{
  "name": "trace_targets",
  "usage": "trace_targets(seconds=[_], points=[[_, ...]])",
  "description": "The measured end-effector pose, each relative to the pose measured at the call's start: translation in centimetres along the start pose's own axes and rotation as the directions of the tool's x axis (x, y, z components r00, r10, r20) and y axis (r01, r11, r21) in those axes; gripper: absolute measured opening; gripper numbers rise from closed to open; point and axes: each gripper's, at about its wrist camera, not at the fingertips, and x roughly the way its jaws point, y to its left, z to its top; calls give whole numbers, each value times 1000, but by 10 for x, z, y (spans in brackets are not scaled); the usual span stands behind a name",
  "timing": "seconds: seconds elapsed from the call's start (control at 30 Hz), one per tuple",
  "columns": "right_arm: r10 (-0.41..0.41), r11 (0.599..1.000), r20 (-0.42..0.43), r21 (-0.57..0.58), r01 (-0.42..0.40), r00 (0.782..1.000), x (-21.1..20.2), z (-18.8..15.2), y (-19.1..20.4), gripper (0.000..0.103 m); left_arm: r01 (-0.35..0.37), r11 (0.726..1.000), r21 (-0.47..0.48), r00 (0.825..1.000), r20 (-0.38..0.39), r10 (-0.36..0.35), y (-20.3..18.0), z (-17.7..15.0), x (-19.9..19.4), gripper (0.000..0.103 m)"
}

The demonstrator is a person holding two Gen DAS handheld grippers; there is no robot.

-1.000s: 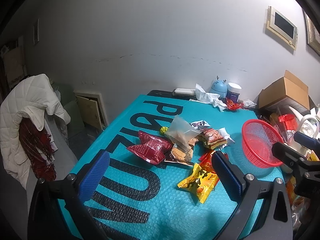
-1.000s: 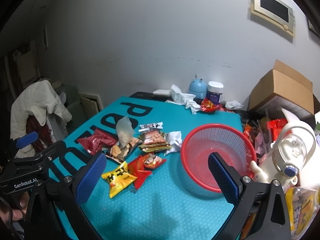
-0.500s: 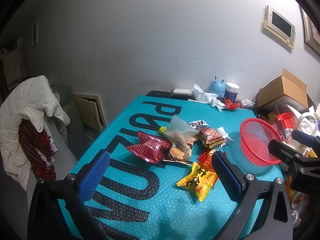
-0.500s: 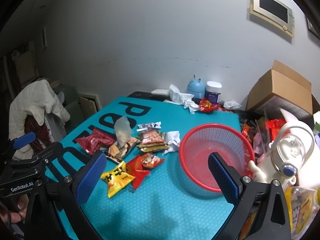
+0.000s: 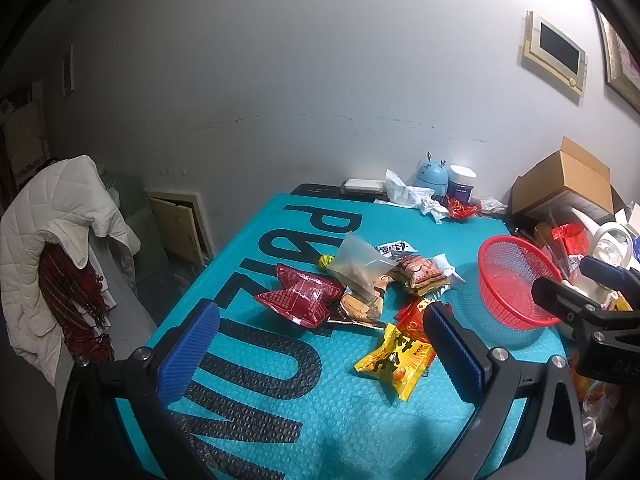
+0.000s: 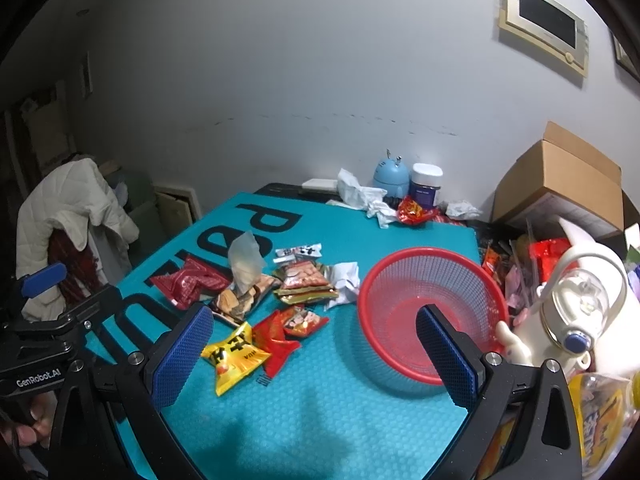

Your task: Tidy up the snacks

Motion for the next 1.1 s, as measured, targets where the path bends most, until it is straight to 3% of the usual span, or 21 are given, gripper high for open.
trace_targets(seconds=[0.6, 1.1], points=[[33, 999, 15, 28, -33, 999, -17, 16, 10, 103, 41, 999, 20, 999, 15, -41, 7, 25, -16, 103], [48, 998, -8, 32, -48, 999, 21, 46, 15, 103, 53, 998, 12, 998, -23, -53, 25, 58, 26, 103]])
